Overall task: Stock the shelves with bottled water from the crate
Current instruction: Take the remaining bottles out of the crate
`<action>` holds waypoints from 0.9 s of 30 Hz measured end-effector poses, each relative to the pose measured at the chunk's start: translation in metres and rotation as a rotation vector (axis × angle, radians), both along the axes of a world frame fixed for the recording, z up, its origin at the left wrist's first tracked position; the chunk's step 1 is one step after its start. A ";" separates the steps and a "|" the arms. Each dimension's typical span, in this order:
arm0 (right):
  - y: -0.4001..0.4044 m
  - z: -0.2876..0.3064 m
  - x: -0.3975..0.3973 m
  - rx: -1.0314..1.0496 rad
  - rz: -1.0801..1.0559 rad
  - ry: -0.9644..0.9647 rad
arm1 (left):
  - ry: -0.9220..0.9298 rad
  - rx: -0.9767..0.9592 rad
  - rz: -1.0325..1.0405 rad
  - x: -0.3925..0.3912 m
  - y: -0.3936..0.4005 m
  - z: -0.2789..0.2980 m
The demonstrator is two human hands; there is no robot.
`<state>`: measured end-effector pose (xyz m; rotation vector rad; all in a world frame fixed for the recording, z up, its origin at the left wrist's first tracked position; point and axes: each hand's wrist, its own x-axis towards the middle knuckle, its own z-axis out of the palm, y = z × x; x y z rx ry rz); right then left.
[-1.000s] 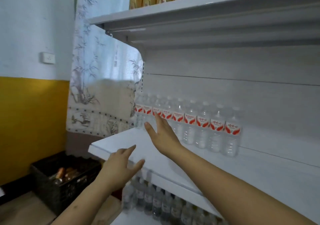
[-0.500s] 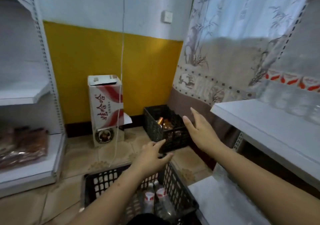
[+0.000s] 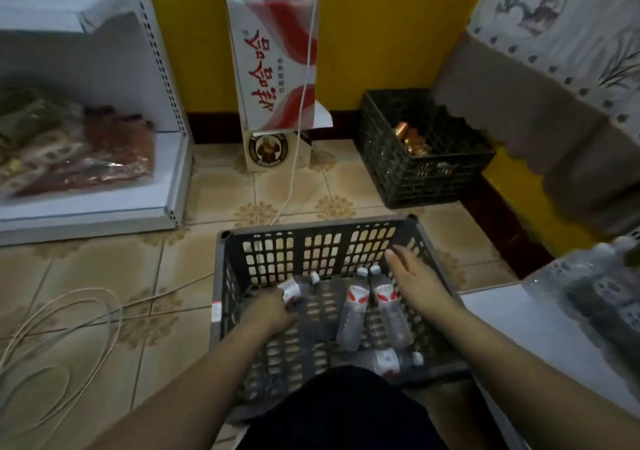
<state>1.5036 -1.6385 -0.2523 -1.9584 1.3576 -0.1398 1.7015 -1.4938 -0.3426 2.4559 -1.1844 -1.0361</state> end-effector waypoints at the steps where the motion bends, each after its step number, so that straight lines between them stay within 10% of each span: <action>1: -0.002 -0.018 0.008 0.028 0.005 0.012 | -0.011 0.043 0.047 0.005 -0.002 -0.015; 17: -0.012 -0.242 0.073 0.552 -0.240 -0.003 | -0.444 0.395 0.118 0.052 -0.063 -0.199; 23: -0.017 -0.258 0.071 0.810 -0.446 -0.129 | 0.481 0.244 0.508 0.014 -0.044 -0.174; 27: -0.030 -0.243 0.063 0.940 -0.564 -0.246 | 0.735 0.175 0.424 -0.004 -0.032 -0.125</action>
